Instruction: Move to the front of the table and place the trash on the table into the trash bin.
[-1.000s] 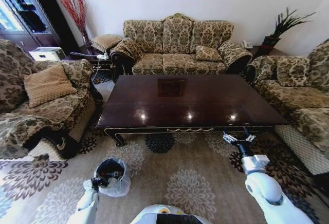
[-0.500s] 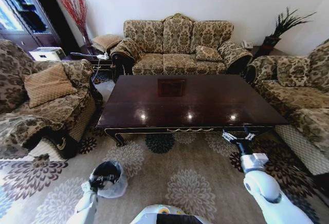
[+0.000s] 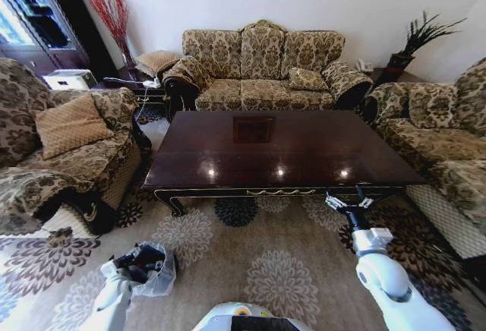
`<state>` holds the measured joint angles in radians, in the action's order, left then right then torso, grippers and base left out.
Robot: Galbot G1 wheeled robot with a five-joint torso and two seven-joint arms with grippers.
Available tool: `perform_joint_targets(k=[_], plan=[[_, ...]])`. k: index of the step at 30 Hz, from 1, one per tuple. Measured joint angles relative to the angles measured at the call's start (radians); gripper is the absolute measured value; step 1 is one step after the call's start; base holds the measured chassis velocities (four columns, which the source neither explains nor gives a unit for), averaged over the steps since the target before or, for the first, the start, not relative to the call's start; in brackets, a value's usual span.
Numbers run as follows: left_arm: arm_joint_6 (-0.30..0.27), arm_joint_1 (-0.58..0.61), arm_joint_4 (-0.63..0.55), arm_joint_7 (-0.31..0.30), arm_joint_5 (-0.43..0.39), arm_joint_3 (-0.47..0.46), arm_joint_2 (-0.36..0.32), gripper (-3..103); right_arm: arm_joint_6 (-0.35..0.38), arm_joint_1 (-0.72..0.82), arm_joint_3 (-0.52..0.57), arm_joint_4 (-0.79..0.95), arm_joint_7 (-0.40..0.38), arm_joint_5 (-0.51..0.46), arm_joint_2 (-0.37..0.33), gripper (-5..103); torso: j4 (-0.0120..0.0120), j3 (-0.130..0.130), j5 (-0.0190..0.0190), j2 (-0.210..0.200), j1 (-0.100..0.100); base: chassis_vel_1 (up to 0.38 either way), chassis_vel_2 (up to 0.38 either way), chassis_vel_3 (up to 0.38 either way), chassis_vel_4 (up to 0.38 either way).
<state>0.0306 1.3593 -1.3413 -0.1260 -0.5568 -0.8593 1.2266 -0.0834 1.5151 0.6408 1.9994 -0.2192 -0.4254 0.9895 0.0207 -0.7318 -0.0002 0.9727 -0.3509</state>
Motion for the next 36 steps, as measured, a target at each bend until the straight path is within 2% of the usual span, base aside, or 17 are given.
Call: perform_joint_targets(k=[1,2,4,5,6,7,9,10,11,12,13,16,19,25,36], plan=[[-0.032,0.037,-0.125,-0.004,-0.003,-0.009,0.006,100,0.013,0.011,0.011,0.015,0.009,-0.002,0.004,100,0.0,0.0,0.0003,0.0,0.0,0.0,0.0,0.0,0.0],[-0.032,0.037,-0.125,-0.004,-0.003,-0.009,0.006,100,0.013,0.011,0.011,0.015,0.009,-0.002,0.004,100,0.0,0.0,0.0003,0.0,0.0,0.0,0.0,0.0,0.0],[-0.121,0.116,-0.434,-0.013,0.028,-0.009,0.031,100,0.102,0.063,0.043,0.095,0.031,-0.005,0.022,100,0.0,0.0,0.0003,0.0,0.0,0.0,0.0,0.0,0.0],[-0.121,0.116,-0.434,-0.013,0.028,-0.009,0.031,100,0.102,0.063,0.043,0.095,0.031,-0.005,0.022,100,0.0,0.0,0.0003,0.0,0.0,0.0,0.0,0.0,0.0],[-0.17,0.157,-0.578,-0.019,0.066,0.006,0.049,100,0.144,0.093,0.053,0.142,0.035,-0.005,0.033,100,0.0,0.0,0.0009,0.0,0.0,0.0,0.0,0.0,0.0],[-0.198,0.176,-0.649,-0.023,0.093,0.017,0.058,100,0.17,0.112,0.06,0.18,0.035,-0.004,0.039,100,0.0,0.0,0.0009,0.0,0.0,0.0,0.0,0.0,0.0],[-0.281,0.217,-0.862,-0.041,0.163,0.052,0.086,100,0.24,0.154,0.086,0.302,0.037,-0.007,0.054,100,-0.0001,0.0,0.0004,0.0,0.0,0.0,0.0,0.0,0.0],[-0.281,0.217,-0.862,-0.041,0.163,0.052,0.086,100,0.24,0.154,0.086,0.302,0.037,-0.007,0.054,100,-0.0001,0.0,0.0004,0.0,0.0,0.0,0.0,0.0,0.0],[-0.345,0.23,-0.991,-0.067,0.177,0.082,0.101,100,0.302,0.165,0.103,0.39,0.025,-0.025,0.063,100,0.0,0.0,0.0008,0.0,0.0,0.0,0.0,0.0,0.0],[-0.373,0.238,-1.061,-0.074,0.178,0.096,0.109,100,0.345,0.168,0.11,0.447,0.006,-0.041,0.069,100,0.0001,0.0,-0.0002,0.0,0.0,0.0,0.0,0.0,0.0],[-0.373,0.238,-1.061,-0.074,0.178,0.096,0.109,100,0.345,0.168,0.11,0.447,0.006,-0.041,0.069,100,0.0001,0.0,-0.0002,0.0,0.0,0.0,0.0,0.0,0.0],[-0.395,0.271,-1.152,-0.076,0.18,0.101,0.114,100,0.418,0.168,0.106,0.509,-0.027,-0.061,0.087,100,0.0003,0.0,0.0003,0.0,0.0,0.0,0.0,0.0,0.0],[-0.393,0.291,-1.165,-0.078,0.178,0.089,0.108,100,0.415,0.167,0.084,0.514,-0.019,-0.06,0.104,100,0.0004,0.0,0.0003,0.0,0.0,0.0,0.0,0.0,0.0],[-0.375,0.289,-1.147,-0.08,0.185,0.081,0.103,100,0.378,0.153,0.03,0.512,-0.028,0.009,0.121,100,0.0002,0.0,0.0,0.0,0.0,0.0,0.0,0.0,0.0],[-0.352,0.295,-1.147,-0.073,0.209,0.087,0.117,100,0.349,0.157,0.019,0.505,-0.049,0.036,0.122,100,0.0001,0.0,0.0,0.0,0.0,-0.005,-0.003,0.005,0.005]])
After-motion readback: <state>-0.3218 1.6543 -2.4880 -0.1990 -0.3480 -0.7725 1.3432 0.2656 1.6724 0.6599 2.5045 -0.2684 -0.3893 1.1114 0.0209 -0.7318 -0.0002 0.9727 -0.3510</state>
